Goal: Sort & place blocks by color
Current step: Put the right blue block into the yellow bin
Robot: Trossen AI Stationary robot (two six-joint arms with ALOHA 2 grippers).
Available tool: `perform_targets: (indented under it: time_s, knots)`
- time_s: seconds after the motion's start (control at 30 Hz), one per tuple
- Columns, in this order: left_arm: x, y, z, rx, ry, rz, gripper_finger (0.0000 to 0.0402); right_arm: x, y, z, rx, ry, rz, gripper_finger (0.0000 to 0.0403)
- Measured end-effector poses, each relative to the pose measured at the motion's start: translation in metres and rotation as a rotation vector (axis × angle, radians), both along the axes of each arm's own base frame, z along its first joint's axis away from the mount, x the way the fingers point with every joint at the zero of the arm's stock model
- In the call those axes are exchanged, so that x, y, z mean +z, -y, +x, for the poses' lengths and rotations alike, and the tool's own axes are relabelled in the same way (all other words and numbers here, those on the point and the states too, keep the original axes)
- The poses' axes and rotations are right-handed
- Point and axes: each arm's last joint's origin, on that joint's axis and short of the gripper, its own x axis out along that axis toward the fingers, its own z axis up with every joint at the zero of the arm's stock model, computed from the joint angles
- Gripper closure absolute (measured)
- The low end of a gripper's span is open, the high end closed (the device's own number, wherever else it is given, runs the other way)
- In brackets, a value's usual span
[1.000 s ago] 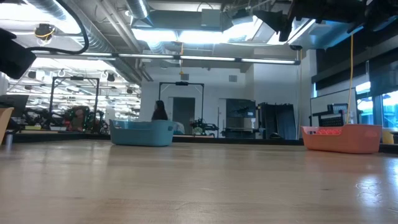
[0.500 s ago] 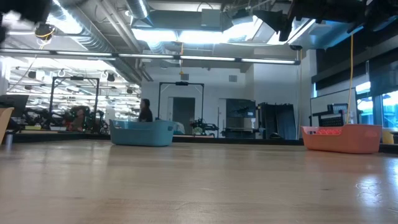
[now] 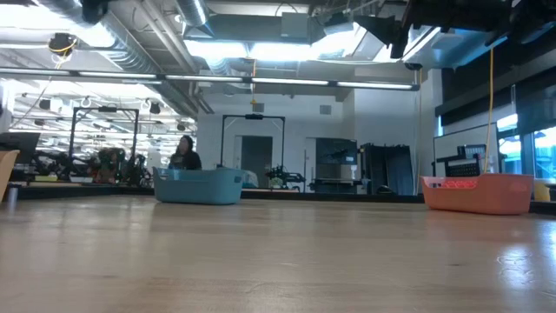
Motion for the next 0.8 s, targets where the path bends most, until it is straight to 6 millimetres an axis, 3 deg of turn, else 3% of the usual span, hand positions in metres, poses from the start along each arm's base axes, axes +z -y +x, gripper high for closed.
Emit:
perform_targets:
  time_s: [0.13, 0.47, 0.63, 0.8]
  knots:
    - [0.013, -0.009, 0.014, -0.032, 0.074, 0.117, 0.0202, 0.002, 0.0, 0.0, 0.008, 0.022, 0.031, 0.0047]
    - [0.01, -0.048, 0.066, -0.103, 0.05, 0.333, 0.0206, 0.002, 0.0, -0.001, 0.011, 0.029, 0.043, 0.0047]
    - [0.014, -0.069, 0.089, -0.158, 0.157, 0.397, 0.0206, 0.002, 0.0, -0.001, 0.012, 0.029, 0.048, 0.0047]
    - [0.009, -0.077, 0.107, -0.178, 0.196, 0.398, 0.0206, 0.002, 0.0, -0.001, 0.012, 0.03, 0.048, 0.0047]
